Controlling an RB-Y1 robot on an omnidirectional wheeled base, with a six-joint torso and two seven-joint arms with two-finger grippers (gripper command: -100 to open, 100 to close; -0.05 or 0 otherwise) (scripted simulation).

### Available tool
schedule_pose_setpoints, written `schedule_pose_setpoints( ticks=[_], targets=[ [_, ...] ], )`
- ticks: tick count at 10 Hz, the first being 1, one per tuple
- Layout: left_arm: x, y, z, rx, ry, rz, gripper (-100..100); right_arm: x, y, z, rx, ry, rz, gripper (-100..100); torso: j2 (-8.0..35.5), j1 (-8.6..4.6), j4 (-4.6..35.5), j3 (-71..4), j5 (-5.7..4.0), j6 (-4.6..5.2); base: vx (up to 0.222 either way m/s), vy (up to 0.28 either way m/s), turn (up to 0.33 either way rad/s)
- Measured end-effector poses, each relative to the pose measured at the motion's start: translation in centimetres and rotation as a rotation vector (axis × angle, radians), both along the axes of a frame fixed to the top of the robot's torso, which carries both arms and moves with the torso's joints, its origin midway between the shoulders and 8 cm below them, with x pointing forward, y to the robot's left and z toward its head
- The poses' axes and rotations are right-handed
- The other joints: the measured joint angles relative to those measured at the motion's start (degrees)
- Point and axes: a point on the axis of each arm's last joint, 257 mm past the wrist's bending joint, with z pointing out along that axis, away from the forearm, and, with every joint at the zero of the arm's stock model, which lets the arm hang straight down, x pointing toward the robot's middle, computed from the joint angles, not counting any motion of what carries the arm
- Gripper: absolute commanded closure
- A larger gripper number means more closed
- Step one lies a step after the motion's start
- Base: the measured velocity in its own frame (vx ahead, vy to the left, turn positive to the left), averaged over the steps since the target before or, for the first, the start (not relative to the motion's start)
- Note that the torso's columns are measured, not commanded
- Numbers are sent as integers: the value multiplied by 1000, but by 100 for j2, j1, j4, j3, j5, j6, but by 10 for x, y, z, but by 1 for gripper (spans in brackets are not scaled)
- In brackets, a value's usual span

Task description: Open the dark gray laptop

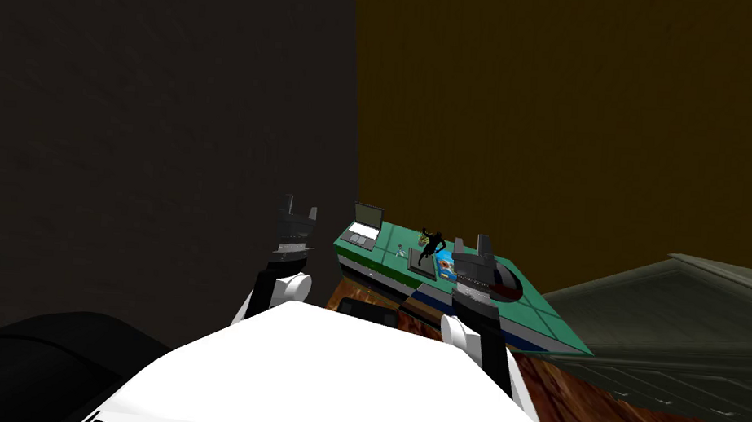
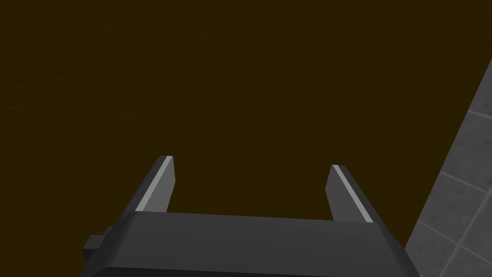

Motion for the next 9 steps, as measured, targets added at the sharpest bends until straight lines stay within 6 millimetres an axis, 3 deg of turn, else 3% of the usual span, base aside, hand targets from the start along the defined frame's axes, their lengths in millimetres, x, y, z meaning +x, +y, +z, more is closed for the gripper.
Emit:
schedule_pose_setpoints(
  ticks=[2, 9],
  targets=[
    [0, 0, 0, 0, 0, 0, 0, 0, 0, 0, 0, 0, 0, 0, 597, 0, 600, -1200, 0, 0, 0, 0, 0],
    [0, 0, 0, 0, 0, 0, 0, 0, 0, 0, 0, 0, 0, 0, 3539, 0, 3537, -7073, 0, 0, 0, 0, 0]
  ],
)
